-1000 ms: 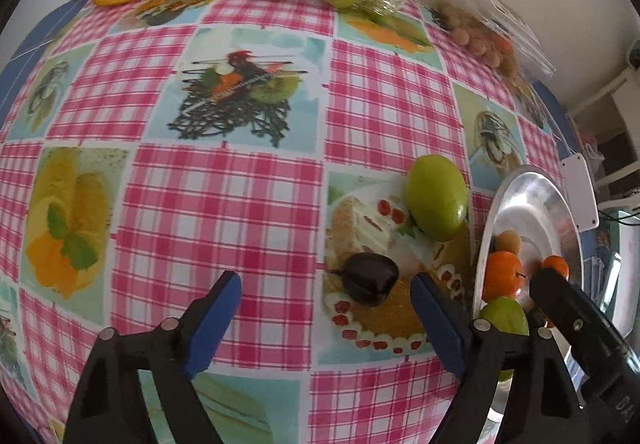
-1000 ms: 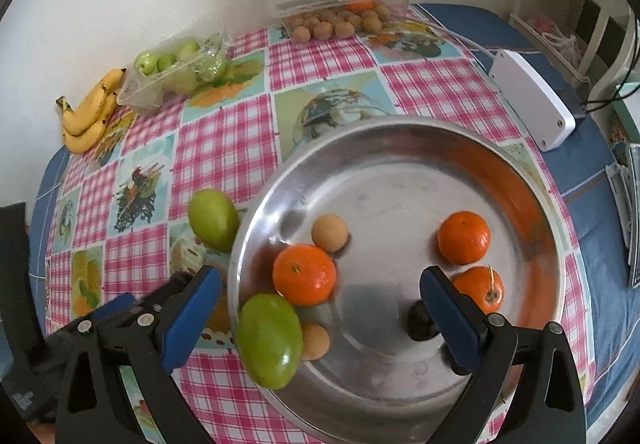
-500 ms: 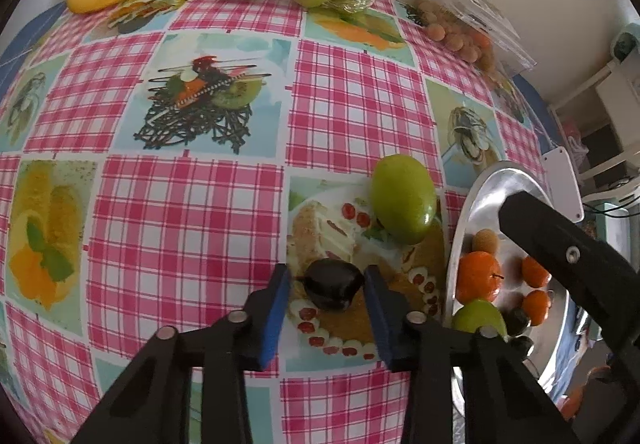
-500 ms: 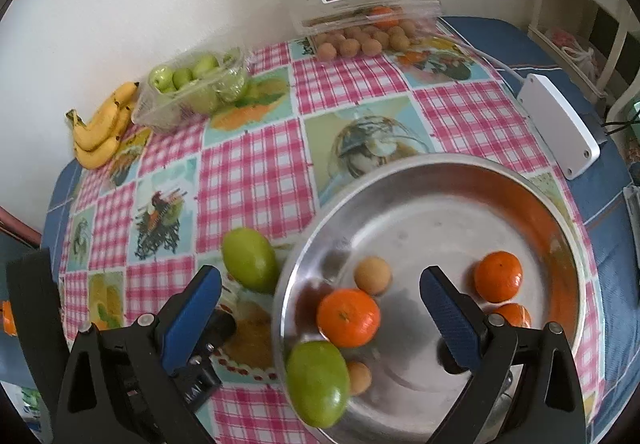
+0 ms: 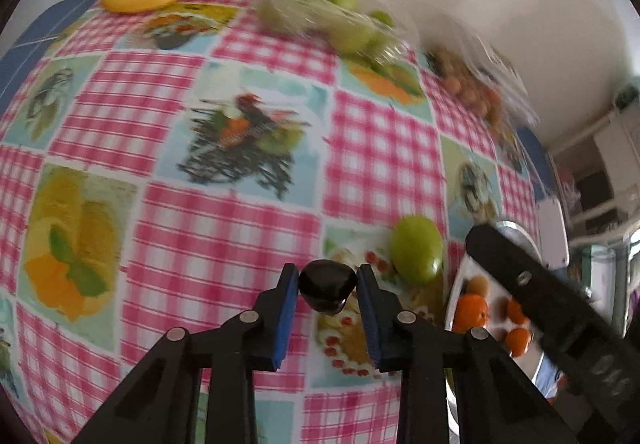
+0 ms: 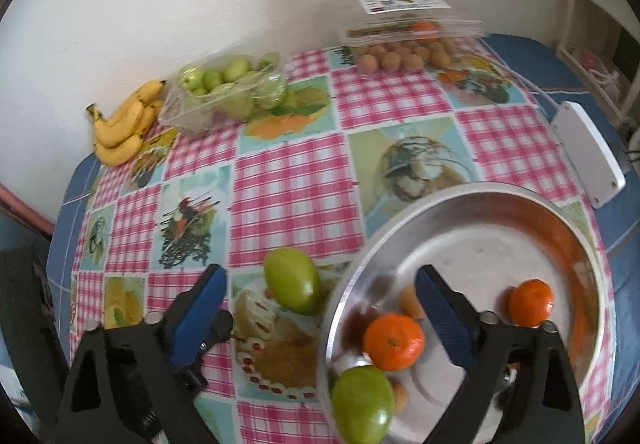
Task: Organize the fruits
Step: 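Grasp the other green fruit with the right gripper while the left gripper holds the plum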
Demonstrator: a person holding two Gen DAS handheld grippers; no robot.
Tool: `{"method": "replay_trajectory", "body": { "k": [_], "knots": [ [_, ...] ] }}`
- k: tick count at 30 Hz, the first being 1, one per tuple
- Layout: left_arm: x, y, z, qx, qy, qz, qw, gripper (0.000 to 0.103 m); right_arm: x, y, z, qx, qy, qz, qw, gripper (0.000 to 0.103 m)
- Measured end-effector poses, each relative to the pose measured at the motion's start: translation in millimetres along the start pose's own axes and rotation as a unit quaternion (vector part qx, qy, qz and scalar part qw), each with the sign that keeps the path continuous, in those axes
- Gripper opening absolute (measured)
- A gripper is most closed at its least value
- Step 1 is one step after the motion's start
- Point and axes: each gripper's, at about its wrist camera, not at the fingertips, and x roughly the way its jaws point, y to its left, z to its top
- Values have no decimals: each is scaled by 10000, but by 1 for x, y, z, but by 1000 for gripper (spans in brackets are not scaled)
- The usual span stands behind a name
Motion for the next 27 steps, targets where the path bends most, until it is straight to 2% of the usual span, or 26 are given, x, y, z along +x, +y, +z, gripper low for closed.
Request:
{"method": "replay_trajectory", "body": {
  "k": [5,9,11,13,19,27],
  "knots": [
    [-15,19,9,-252,-183,3,9995,32,12,16,2,-205,148,107,9996,71],
    [-20,27,12,-333,-262,30,9991,32,25,26,-1,-441,277,-134,9986,57],
    [-19,29,13,-383,-259,24,9989,32,32,27,-1,-473,340,-226,9980,56],
    [-19,32,13,-423,-245,8,9988,32,36,29,-2,-521,369,-296,9975,48],
    [-18,33,14,-473,-220,-41,9986,32,50,32,-5,-638,500,-554,9952,45],
    [-19,34,15,-498,-225,-65,9985,32,53,41,-7,-808,399,-835,9924,43]
  ]
}}
